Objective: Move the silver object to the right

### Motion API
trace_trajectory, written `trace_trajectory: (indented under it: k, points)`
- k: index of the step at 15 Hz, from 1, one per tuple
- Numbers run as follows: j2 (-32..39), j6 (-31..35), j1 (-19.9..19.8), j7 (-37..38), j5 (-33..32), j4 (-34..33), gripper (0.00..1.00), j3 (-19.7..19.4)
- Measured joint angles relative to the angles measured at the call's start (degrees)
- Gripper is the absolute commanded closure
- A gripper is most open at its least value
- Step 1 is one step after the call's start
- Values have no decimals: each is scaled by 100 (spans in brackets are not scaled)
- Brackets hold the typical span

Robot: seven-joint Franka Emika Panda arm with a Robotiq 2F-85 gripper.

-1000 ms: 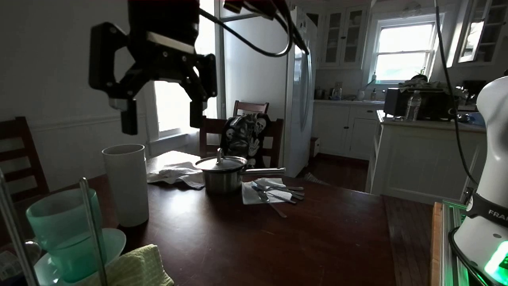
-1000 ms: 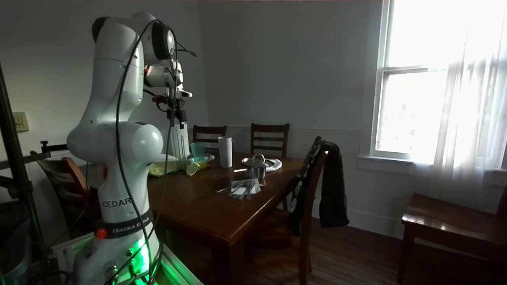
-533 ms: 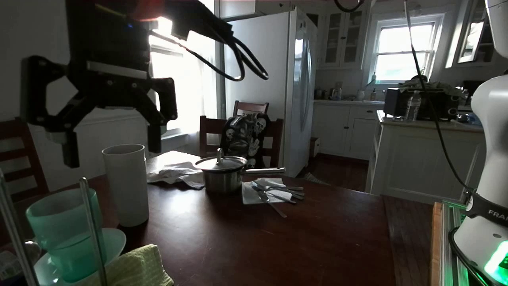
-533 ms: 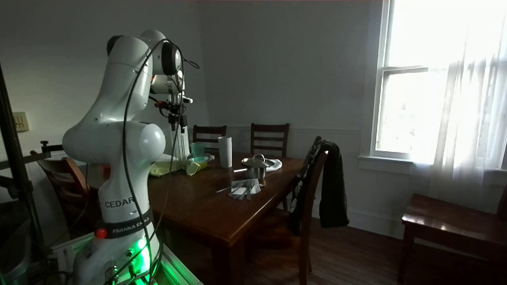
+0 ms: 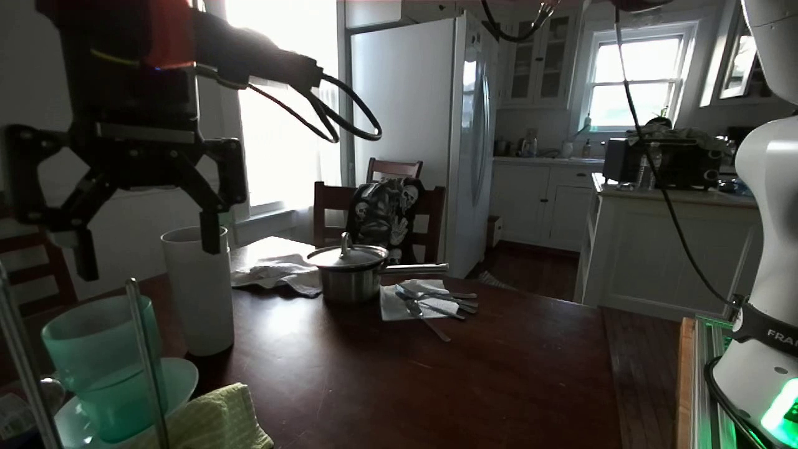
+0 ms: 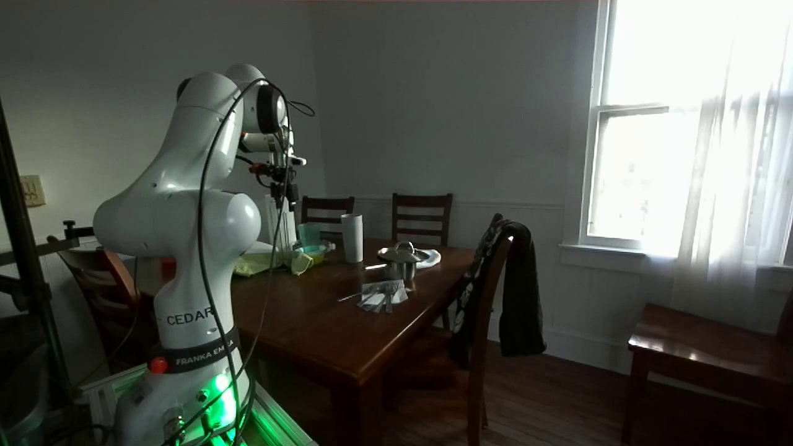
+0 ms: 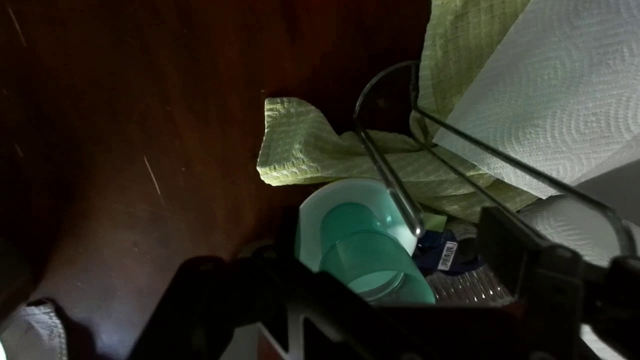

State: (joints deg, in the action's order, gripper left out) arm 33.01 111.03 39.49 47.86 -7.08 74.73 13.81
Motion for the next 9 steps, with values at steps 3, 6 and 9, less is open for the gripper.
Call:
trace_trajectory:
  k: [3, 6, 9]
  points:
    - [247, -74, 151, -1, 0, -334, 35, -147]
    - [480, -140, 300, -1, 0, -624, 57, -278]
    - [684, -197, 408, -1, 0, -856, 76, -355]
